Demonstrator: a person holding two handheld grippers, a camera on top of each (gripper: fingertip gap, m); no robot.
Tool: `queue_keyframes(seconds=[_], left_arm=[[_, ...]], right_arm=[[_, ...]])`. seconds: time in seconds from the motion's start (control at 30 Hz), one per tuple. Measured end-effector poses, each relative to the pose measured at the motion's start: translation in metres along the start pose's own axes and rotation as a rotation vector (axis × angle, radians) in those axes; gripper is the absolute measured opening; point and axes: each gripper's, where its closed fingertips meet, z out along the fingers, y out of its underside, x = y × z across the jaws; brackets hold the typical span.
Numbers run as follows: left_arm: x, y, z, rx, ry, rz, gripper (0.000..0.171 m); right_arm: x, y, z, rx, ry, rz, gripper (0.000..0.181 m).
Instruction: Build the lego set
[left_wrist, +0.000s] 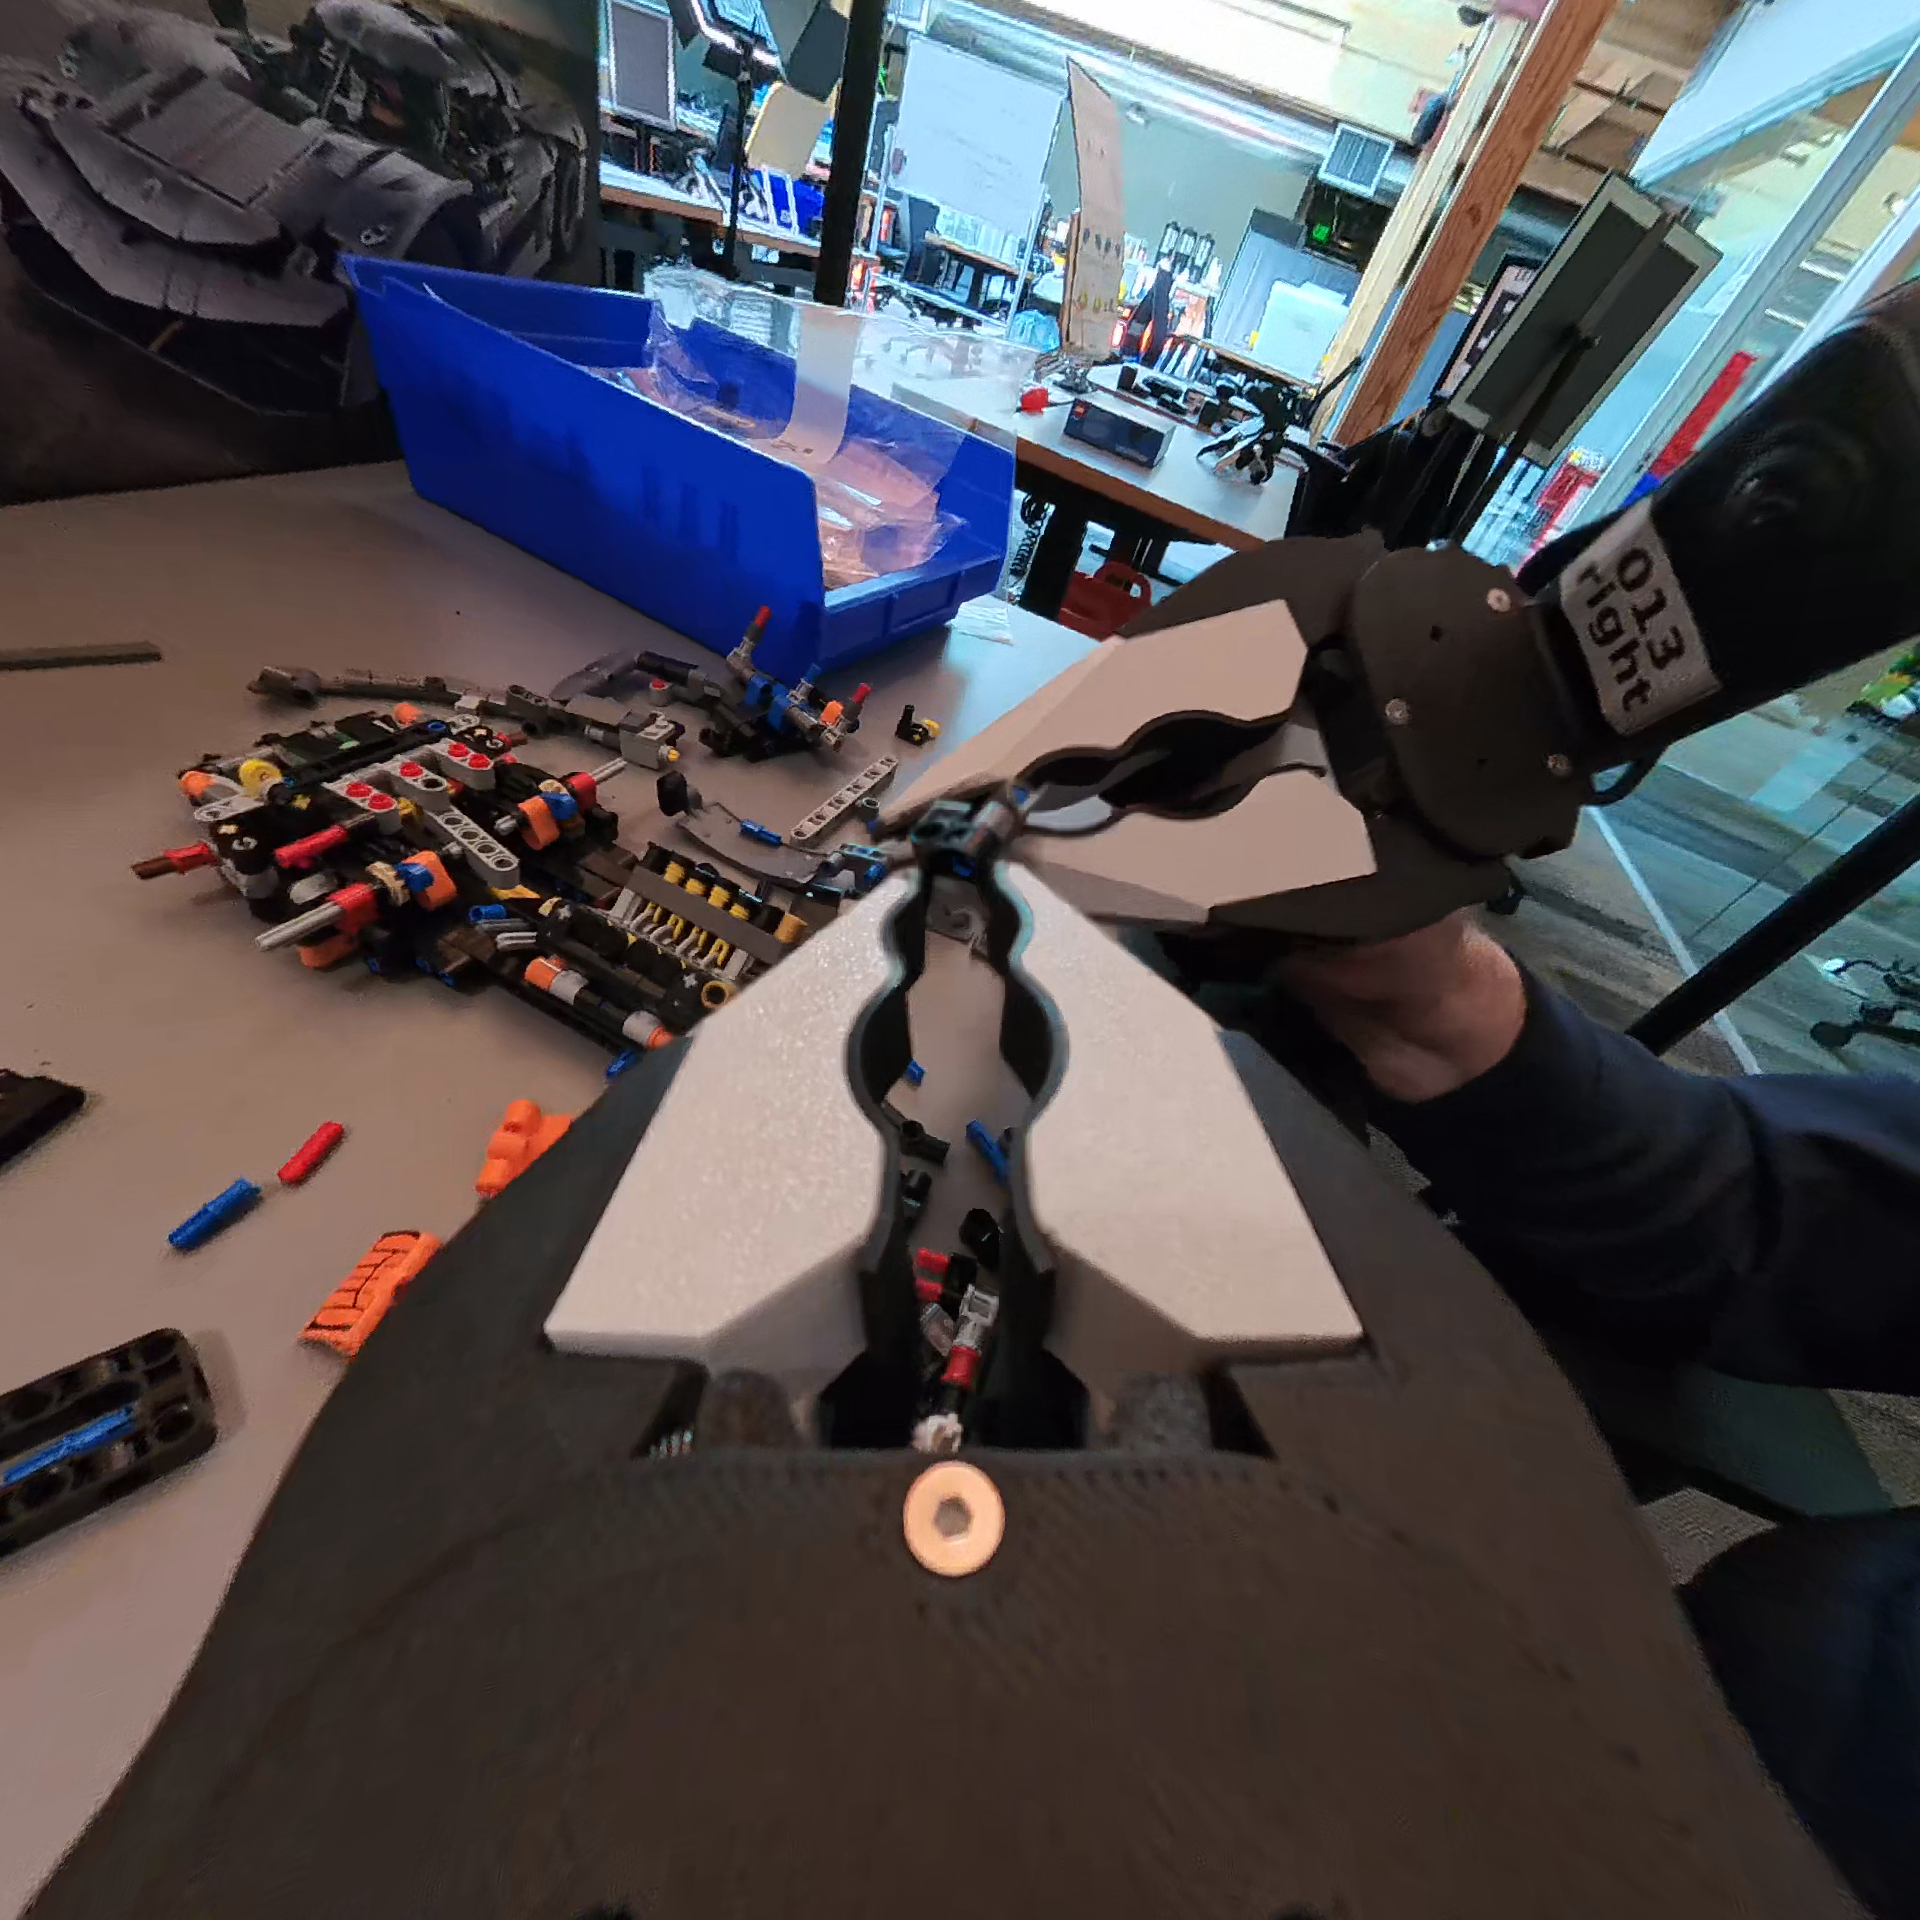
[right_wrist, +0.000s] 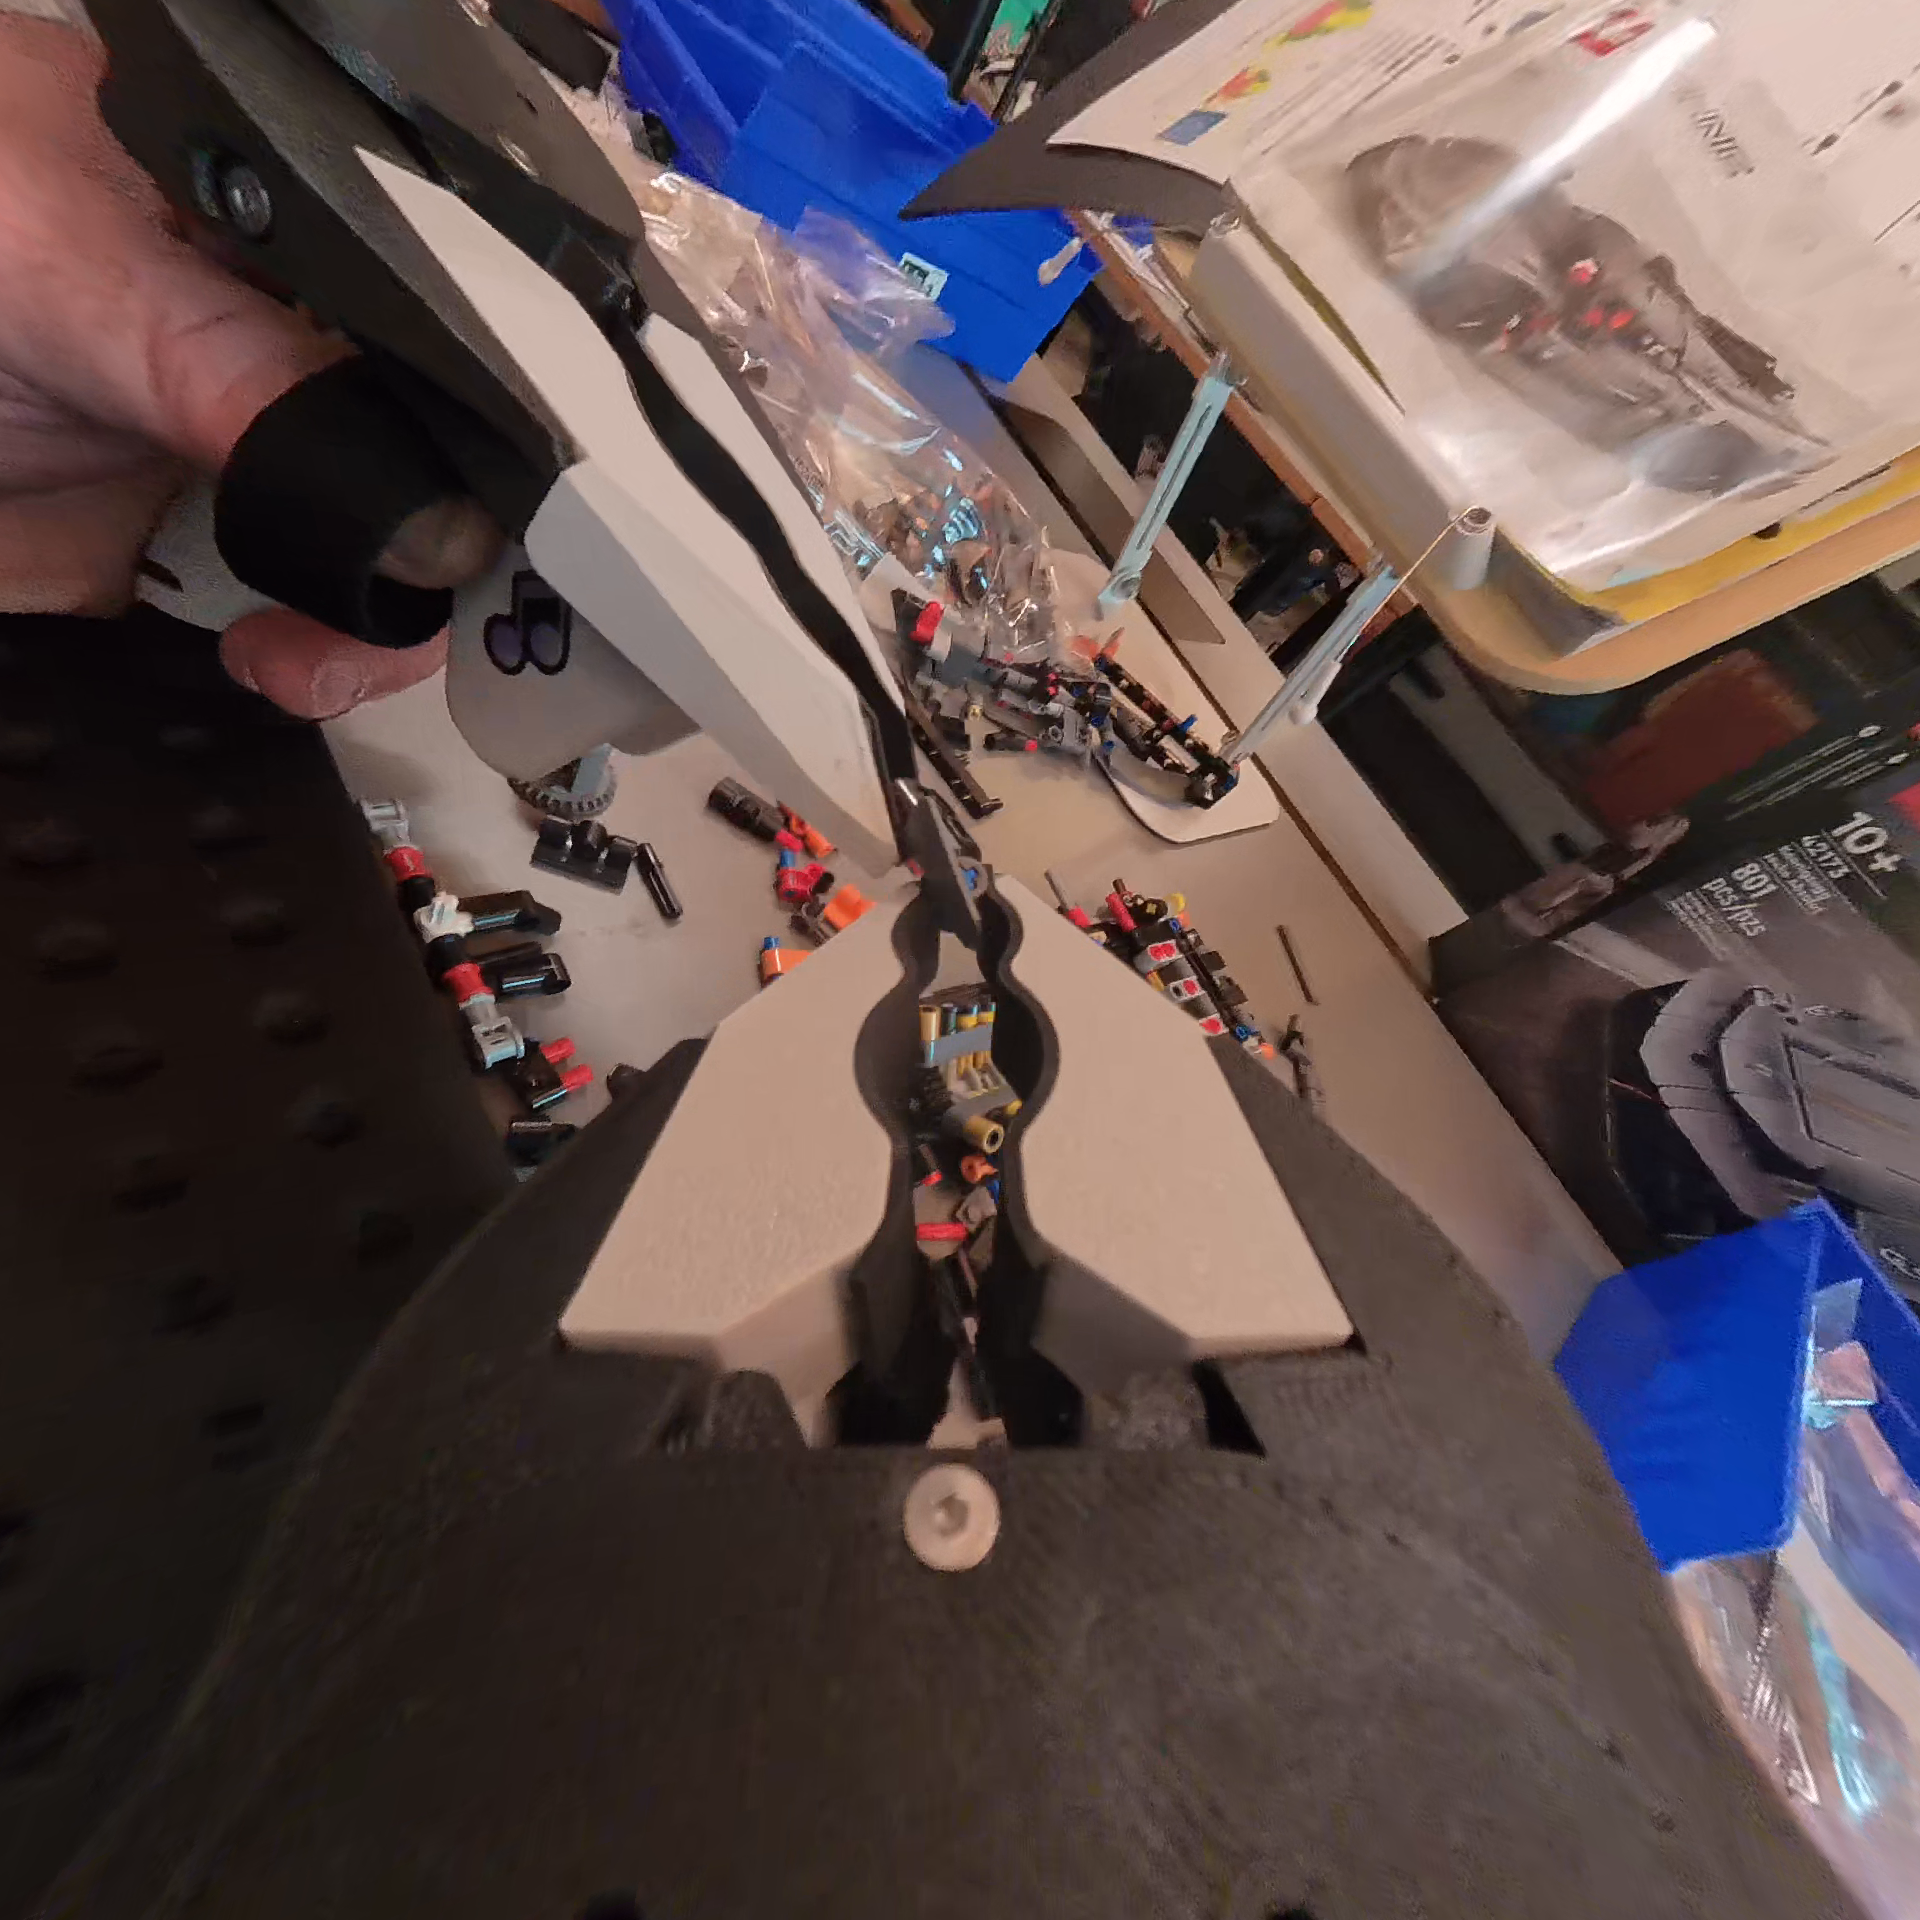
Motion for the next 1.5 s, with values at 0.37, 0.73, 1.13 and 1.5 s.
queue_keyframes(seconds=[0.37, 0.73, 1.13, 1.5], left_arm=[[0.007, -0.005, -0.003, 0.027, 0.012, 0.079, 0.000], [0.012, -0.005, -0.001, 0.028, 0.027, 0.111, 0.018], [0.023, -0.014, -0.007, 0.094, 0.221, -0.094, 0.028], [0.016, -0.010, -0.007, 0.074, 0.201, -0.133, 0.027]], right_arm=[[0.003, -0.010, -0.011, 0.110, -0.053, 0.074, 0.001], [-0.004, -0.002, -0.006, 0.094, -0.128, 0.101, 0.001], [0.000, -0.017, -0.010, 0.075, 0.132, -0.270, 0.000], [0.001, -0.005, -0.003, -0.014, 0.155, -0.329, 0.000]])
